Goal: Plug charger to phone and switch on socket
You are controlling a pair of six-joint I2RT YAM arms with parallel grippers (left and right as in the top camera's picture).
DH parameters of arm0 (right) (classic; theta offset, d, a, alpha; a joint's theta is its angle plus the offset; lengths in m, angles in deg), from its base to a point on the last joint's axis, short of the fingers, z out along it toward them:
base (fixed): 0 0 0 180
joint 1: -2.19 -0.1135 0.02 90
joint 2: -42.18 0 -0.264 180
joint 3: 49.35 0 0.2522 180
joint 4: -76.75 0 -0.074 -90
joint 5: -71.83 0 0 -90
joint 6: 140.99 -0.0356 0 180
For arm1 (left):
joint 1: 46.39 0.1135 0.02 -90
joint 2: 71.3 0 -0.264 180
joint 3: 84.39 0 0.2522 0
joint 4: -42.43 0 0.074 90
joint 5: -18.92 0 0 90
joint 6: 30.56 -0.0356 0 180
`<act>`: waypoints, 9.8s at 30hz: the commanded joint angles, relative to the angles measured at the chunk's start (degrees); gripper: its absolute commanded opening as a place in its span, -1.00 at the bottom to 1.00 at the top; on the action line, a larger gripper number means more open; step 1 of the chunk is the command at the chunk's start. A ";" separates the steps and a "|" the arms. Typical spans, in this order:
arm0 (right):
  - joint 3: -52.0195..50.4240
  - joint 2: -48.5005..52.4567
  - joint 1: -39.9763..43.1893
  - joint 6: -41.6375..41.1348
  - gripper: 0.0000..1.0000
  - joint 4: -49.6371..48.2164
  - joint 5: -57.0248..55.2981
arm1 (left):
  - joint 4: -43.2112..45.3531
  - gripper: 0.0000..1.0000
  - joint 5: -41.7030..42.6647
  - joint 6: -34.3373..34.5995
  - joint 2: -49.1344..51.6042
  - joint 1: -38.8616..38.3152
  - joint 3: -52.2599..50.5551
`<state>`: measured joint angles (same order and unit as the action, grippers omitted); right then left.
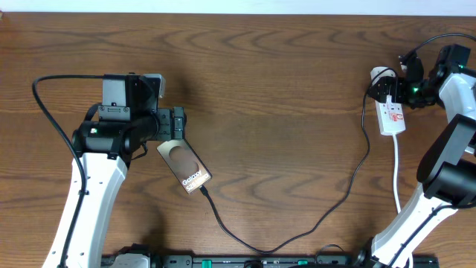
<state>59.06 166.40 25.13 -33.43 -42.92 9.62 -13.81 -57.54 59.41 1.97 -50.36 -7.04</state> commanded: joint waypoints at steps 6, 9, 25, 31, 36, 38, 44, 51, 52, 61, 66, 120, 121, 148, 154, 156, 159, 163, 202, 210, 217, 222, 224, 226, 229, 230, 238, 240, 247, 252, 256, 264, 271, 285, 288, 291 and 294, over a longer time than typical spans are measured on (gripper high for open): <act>-1.86 2.49 -2.05 -1.90 0.98 2.40 7.32 | -0.17 0.87 -0.35 -0.59 -0.09 -0.13 0.61; -2.40 2.49 -2.03 -1.92 0.99 2.45 7.39 | -0.20 0.86 -0.35 -0.57 -0.09 -0.13 0.61; -6.38 2.49 -1.99 -1.95 0.98 1.05 8.83 | -0.17 0.86 -0.35 -0.57 -0.09 -0.13 0.61; -6.45 2.49 -1.99 -2.75 0.98 1.07 8.83 | -0.20 0.86 -0.35 -0.57 -0.09 -0.13 0.61; -6.43 2.45 -1.60 -3.63 0.98 0.76 7.10 | -0.20 0.86 -0.35 -0.57 -0.09 -0.13 0.61; -6.21 2.43 -1.11 -4.66 0.99 0.55 5.95 | -0.20 0.86 -0.35 -0.57 -0.09 -0.13 0.61; -2.99 2.40 1.25 -5.05 0.98 3.50 2.78 | -0.22 0.86 -0.35 -0.57 -0.09 -0.13 0.61; 4.83 1.64 3.28 -6.19 0.99 11.52 -4.79 | -0.35 0.86 -0.35 -0.57 -0.09 -0.13 0.61; 6.25 1.22 3.45 -6.56 0.99 12.48 -5.01 | -0.35 0.86 -0.35 -0.57 -0.09 -0.13 0.61; 16.68 -7.21 3.65 -11.17 0.99 21.42 -9.90 | -0.35 0.86 -0.35 -0.57 -0.09 -0.13 0.61; 18.62 -18.93 2.51 -15.43 0.98 24.70 -9.86 | -0.35 0.86 -0.35 -0.57 -0.09 -0.13 0.61; 18.60 -51.91 1.29 -15.39 0.98 34.34 -8.17 | -0.35 0.87 -0.35 -0.57 -0.09 -0.13 0.61; 18.60 -51.91 1.29 -15.39 0.98 34.34 -8.17 | -0.35 0.87 -0.35 -0.57 -0.09 -0.13 0.61; 18.60 -51.91 1.29 -15.39 0.99 34.34 -8.17 | 34.18 0.87 -2.62 -0.37 -37.00 1.68 -29.16; 18.60 -51.91 1.29 -15.39 0.98 34.34 -8.17 | 49.24 0.87 -2.45 -1.40 -46.10 2.10 -40.22; 18.60 -51.91 1.29 -15.39 0.98 34.34 -8.17 | 51.45 0.87 -2.43 -2.89 -48.78 2.10 -43.34; 18.60 -51.91 1.29 -15.39 0.98 34.34 -8.17 | 53.27 0.87 -2.45 -5.53 -52.81 2.10 -47.91; 18.60 -51.91 1.29 -15.39 0.99 34.34 -8.17 | 53.37 0.86 -2.45 -9.79 -58.75 2.14 -54.66; 18.60 -51.91 1.29 -15.39 0.98 34.34 -8.17 | 39.28 0.87 -2.86 -9.81 -73.05 4.07 -63.36; 18.60 -51.91 1.29 -15.39 0.98 34.34 -8.17 | 39.28 0.87 -2.86 -9.81 -73.05 4.07 -63.36; 18.60 -51.91 1.29 -15.39 0.99 34.34 -8.17 | 39.28 0.87 -2.86 -9.81 -73.05 4.07 -63.36; 18.60 -51.91 1.29 -15.32 0.99 34.82 -9.20 | 39.30 0.87 -2.86 -9.81 -73.05 4.07 -63.36; 18.58 -51.89 1.29 -14.73 0.98 35.76 -11.45 | 39.28 0.87 -2.86 -9.81 -73.05 4.07 -63.36; 18.18 -51.76 1.27 -14.73 0.98 35.91 -11.61 | 39.28 0.87 -2.86 -9.81 -73.05 4.07 -63.36; 15.45 -51.93 1.20 -15.04 0.98 34.71 -10.82 | 39.28 0.86 -2.86 -9.81 -73.05 4.07 -63.36; 13.68 -52.41 0.96 -15.67 0.98 33.05 -10.69 | 39.30 0.87 -2.86 -9.81 -73.05 4.07 -63.36; -11.15 -64.00 -3.02 -19.87 0.98 11.08 -10.73 | 39.28 0.87 -2.86 -9.81 -73.05 4.07 -63.36; -20.04 -68.48 -3.82 -19.85 0.98 4.11 -10.80 | 39.28 0.87 -2.86 -9.81 -73.05 4.07 -63.36; -47.04 -82.68 -7.08 -19.65 0.99 -16.65 -11.87 | 39.28 0.87 -2.86 -9.81 -73.05 4.07 -63.36; -63.06 -90.88 -9.55 -19.67 0.98 -31.17 -11.85 | 39.30 0.87 -2.86 -9.81 -73.05 4.07 -63.36; -73.96 -96.48 -11.06 -19.67 0.98 -41.16 -11.85 | 39.28 0.87 -2.86 -9.81 -73.05 4.07 -63.36; -88.76 -107.38 -13.66 -19.69 0.98 -50.69 -14.62 | 39.28 0.87 -2.86 -9.81 -73.05 4.07 -63.36; -94.33 -119.45 -18.32 -19.71 0.99 -47.01 -23.43 | 39.28 0.87 -2.86 -9.81 -73.05 4.07 -63.36; -94.33 -123.95 -22.14 -19.87 0.99 -42.16 -26.77 | 39.28 0.87 -2.86 -9.81 -73.05 4.07 -63.36; -94.33 -123.95 -22.14 -19.87 0.98 -42.23 -26.80 | 39.28 0.87 -2.86 -9.81 -73.05 4.07 -63.36; -94.33 -123.95 -22.14 -19.87 0.98 -42.25 -26.80 | 39.30 0.87 -2.86 -9.81 -73.05 4.07 -63.36; -94.33 -123.95 -22.14 -19.87 0.98 -42.23 -26.80 | 39.28 0.87 -2.86 -9.81 -73.05 4.07 -63.36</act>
<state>-35.21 42.86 3.38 -52.95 -85.46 -16.37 27.55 -60.95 50.16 -70.68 -46.49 -69.46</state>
